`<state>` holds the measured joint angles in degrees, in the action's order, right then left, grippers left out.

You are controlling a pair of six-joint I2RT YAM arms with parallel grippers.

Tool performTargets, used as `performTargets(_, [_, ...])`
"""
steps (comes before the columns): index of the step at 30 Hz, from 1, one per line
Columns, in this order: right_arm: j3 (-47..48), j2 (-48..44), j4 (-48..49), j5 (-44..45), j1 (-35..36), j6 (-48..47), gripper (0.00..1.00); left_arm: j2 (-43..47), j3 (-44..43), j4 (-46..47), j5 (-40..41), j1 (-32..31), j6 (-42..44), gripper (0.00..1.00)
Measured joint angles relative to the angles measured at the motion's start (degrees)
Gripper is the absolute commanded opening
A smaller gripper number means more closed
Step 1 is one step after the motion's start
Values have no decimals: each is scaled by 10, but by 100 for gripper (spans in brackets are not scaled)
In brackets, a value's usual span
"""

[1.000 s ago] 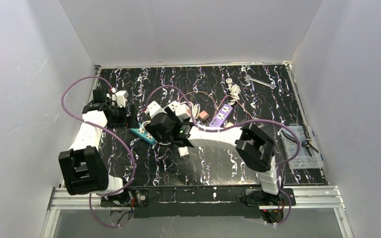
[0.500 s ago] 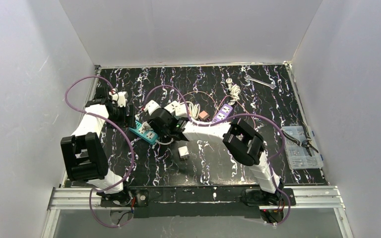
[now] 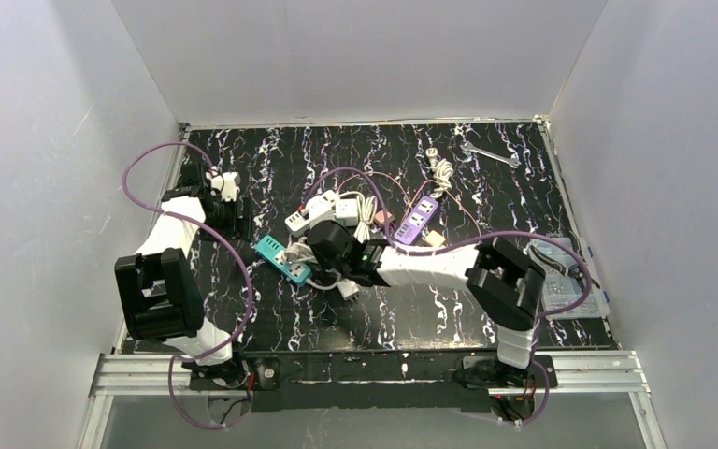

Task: Insert the plug

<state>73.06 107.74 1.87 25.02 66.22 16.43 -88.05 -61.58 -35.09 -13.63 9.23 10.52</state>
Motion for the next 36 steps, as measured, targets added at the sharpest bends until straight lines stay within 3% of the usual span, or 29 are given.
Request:
performTargets(11, [-8, -15, -34, 97, 91, 107, 17, 32, 0, -13, -9, -4, 13, 76])
performTargets(16, [7, -15, -76, 142, 83, 132, 14, 48, 0, -34, -38, -4, 50, 76])
performTargets(24, [-9, -22, -117, 174, 59, 184, 22, 48, 6, -43, -57, -49, 114, 74])
performTargets(36, [-6, -7, -120, 158, 46, 187, 22, -28, 20, 57, 30, -123, 120, 72])
